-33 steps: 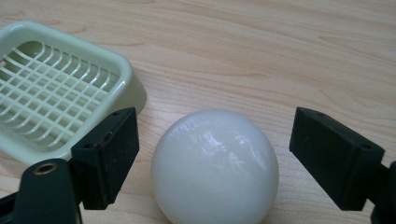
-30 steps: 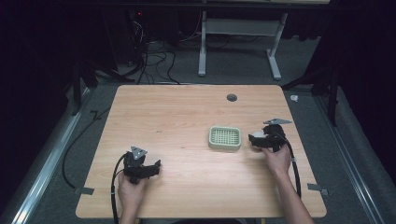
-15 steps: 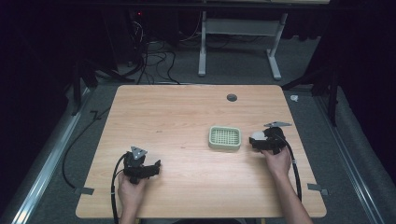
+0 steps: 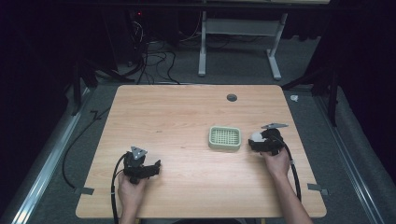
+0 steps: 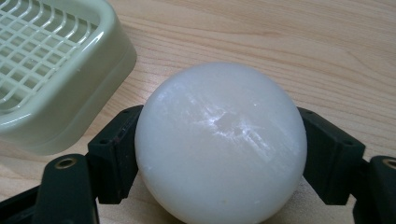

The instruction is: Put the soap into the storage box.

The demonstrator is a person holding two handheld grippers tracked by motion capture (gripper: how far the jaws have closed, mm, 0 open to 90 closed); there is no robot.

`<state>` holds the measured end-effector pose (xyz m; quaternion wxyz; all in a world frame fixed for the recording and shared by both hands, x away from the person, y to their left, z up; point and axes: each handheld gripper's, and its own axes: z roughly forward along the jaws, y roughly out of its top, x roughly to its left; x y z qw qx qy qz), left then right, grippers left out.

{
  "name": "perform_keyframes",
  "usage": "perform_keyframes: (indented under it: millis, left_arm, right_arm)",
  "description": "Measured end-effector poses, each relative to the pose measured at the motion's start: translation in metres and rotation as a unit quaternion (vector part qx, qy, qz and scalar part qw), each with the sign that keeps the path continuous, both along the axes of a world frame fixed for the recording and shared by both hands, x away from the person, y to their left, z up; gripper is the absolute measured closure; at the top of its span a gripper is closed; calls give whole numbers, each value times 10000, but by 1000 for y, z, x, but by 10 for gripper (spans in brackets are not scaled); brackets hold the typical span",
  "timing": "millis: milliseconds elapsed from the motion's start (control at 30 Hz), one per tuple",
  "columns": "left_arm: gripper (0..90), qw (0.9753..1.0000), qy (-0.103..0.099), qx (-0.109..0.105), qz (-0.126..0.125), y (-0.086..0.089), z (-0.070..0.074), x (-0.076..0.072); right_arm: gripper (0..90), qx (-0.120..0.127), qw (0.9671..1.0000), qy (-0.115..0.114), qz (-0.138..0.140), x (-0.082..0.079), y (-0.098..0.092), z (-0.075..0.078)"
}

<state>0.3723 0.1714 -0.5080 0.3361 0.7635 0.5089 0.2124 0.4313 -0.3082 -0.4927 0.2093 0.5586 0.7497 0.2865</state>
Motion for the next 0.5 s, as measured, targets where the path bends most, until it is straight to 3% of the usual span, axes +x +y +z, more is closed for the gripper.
perform_keyframes:
  millis: [500]
  left_arm:
    - [160, 10000, 22, 9, -16, 0, 0, 0]
  right_arm:
    - [242, -16, 10000, 17, 9, -2, 0, 1]
